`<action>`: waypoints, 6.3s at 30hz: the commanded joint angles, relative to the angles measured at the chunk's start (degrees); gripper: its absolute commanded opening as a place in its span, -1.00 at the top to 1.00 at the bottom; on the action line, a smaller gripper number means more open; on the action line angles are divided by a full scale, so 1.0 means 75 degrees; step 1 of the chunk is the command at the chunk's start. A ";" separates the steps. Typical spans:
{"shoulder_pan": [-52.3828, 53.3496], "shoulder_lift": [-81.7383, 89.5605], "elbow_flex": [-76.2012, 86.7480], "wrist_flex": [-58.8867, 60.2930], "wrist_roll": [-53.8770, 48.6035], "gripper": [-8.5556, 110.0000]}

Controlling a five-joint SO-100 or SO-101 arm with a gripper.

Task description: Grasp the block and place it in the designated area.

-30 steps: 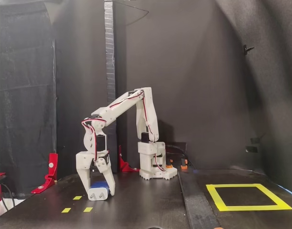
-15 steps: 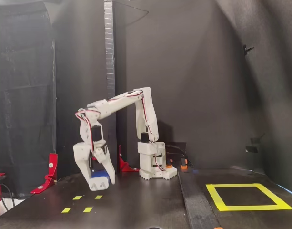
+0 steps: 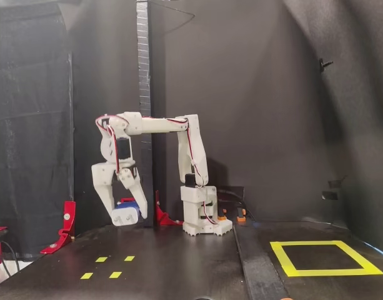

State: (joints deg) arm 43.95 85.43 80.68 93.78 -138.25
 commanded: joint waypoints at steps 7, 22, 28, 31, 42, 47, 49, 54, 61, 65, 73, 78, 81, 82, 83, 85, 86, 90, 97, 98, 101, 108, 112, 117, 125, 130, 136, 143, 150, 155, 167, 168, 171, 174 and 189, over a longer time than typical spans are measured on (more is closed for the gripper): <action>0.0000 0.0820 -0.0492 0.0340 0.0035 0.56; -0.0574 0.0797 -0.0469 0.0316 0.0785 0.56; -0.1477 0.0762 -0.0445 0.0305 0.1840 0.56; -0.2062 0.0691 -0.0434 0.0223 0.2531 0.56; -0.4512 0.0469 -0.0434 0.0012 0.5121 0.56; -0.5719 0.0352 -0.0445 -0.0070 0.6363 0.56; -0.6199 0.0316 -0.0457 -0.0117 0.6797 0.56; -0.7348 0.0152 -0.0457 -0.0258 0.7852 0.56; -0.8648 0.0117 -0.0457 -0.0281 0.9023 0.56; -0.9234 0.0082 -0.0457 -0.0281 0.9598 0.56; -1.0348 -0.0082 -0.0457 -0.0340 1.0523 0.56; -1.1121 -0.0082 -0.0457 -0.0340 1.1156 0.56; -1.1531 -0.0082 -0.0457 -0.0316 1.1473 0.56; -1.1648 -0.0082 -0.0457 -0.0316 1.1566 0.56; -1.1766 -0.0082 -0.0457 -0.0305 1.1648 0.56; -1.1988 -0.0082 -0.0457 -0.0305 1.1836 0.56; -1.2094 -0.0082 -0.0457 -0.0305 1.1918 0.56; -1.2387 -0.0094 -0.0457 -0.0293 1.2176 0.56; -1.2398 -0.0363 -0.0457 -0.0480 1.2211 0.56; -1.2398 -0.0398 -0.0457 -0.0516 1.2211 0.56; -1.2445 -0.0539 -0.0457 -0.0609 1.2223 0.56; -1.2703 -0.1230 -0.0457 -0.1066 1.2445 0.56; -1.2914 -0.1781 -0.0457 -0.1277 1.2645 0.56; -1.2926 -0.2391 -0.0457 -0.1711 1.2727 0.56; -1.2926 -0.2895 -0.0457 -0.2004 1.2738 0.56; -1.2879 -0.3047 -0.0457 -0.2098 1.2738 0.56; -1.2797 -0.3105 -0.0445 -0.2133 1.2691 0.56; -1.2773 -0.3000 -0.0445 -0.2004 1.2656 0.44; -1.2773 -0.2883 -0.0445 -0.1840 1.2551 0.18; -1.2773 -0.2848 -0.0445 -0.1828 1.2516 0.18; -1.2680 -0.2355 -0.0457 -0.1676 1.2375 0.18; -1.2668 -0.2238 -0.0457 -0.1629 1.2363 0.18; -1.2645 -0.1852 -0.0457 -0.1453 1.2328 0.18; -1.2645 -0.1406 -0.0457 -0.1172 1.2281 0.18; -1.2703 0.0246 -0.0457 -0.0094 1.2234 0.18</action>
State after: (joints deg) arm -51.15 84.11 79.37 92.64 -45.88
